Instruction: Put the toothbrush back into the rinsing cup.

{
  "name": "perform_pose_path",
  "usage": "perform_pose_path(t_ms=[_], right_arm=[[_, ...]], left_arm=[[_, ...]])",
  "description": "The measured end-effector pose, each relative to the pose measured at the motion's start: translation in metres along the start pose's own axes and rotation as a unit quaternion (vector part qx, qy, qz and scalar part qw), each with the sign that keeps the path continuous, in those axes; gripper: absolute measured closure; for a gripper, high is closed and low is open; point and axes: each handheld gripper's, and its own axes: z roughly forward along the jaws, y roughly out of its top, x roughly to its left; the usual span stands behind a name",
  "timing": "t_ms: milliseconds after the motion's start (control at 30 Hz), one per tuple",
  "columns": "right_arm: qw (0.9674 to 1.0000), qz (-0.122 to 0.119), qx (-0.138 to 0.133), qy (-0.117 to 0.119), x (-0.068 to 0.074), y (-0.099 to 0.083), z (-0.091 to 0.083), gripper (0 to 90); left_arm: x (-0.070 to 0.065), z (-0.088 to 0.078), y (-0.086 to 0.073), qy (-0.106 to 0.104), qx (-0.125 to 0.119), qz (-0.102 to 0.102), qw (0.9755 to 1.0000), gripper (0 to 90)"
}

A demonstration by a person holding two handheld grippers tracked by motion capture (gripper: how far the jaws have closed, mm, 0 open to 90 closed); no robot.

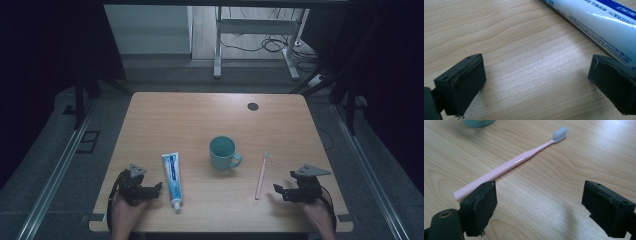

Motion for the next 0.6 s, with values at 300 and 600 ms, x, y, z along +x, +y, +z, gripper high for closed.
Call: perform_pose_path(t_ms=[300, 600], right_arm=[[0.999, 0.024, 0.006, 0.037, 0.006, 0.01, -0.001, 13.3], [0.9975, 0.004, 0.017, 0.068, 0.021, 0.028, 0.006, 45.5]], left_arm=[[0.0, 0.0, 0.0, 0.0, 0.0, 0.0, 1.0, 1.3], [0.0, 0.0, 0.0, 0.0, 0.0, -0.001, 1.0, 1.3]])
